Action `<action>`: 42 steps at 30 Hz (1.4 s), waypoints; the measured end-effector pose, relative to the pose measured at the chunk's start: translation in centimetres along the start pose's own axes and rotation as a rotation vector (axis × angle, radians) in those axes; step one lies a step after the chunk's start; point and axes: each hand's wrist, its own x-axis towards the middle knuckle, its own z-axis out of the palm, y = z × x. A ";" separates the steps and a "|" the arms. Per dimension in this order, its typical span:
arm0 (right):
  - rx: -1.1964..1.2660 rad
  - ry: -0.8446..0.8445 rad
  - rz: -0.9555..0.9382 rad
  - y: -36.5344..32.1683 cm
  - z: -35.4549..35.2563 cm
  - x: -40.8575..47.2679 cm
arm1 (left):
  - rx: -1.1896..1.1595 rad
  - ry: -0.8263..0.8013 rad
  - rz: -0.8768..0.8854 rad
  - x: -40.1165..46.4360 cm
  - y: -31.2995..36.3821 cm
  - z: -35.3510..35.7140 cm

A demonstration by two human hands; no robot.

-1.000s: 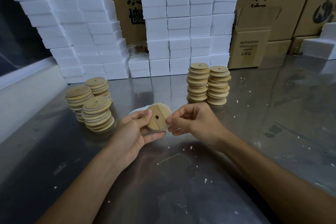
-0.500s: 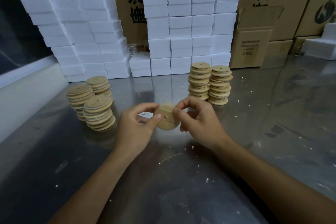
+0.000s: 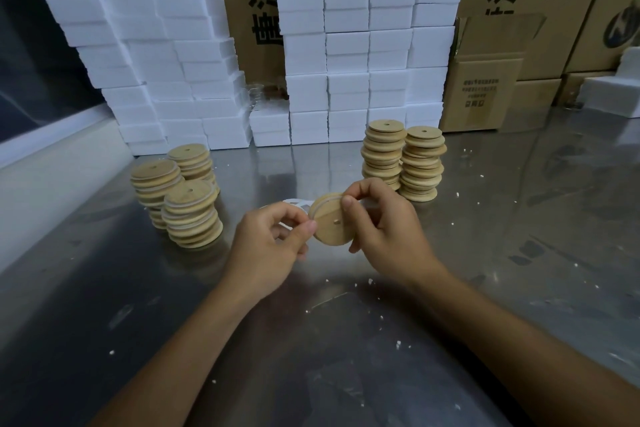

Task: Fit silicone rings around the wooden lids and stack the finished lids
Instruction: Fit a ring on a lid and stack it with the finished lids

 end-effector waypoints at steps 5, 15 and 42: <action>0.127 0.058 0.098 0.1 0.3 0.2 | 0.009 -0.075 -0.010 -0.1 0.2 -0.2; 0.265 0.064 0.187 -1.1 0.0 0.3 | -0.175 0.037 -0.133 -0.6 0.3 0.8; 0.132 -0.349 0.168 -1.0 -0.1 0.2 | -0.178 0.130 -0.047 -0.2 1.2 -0.5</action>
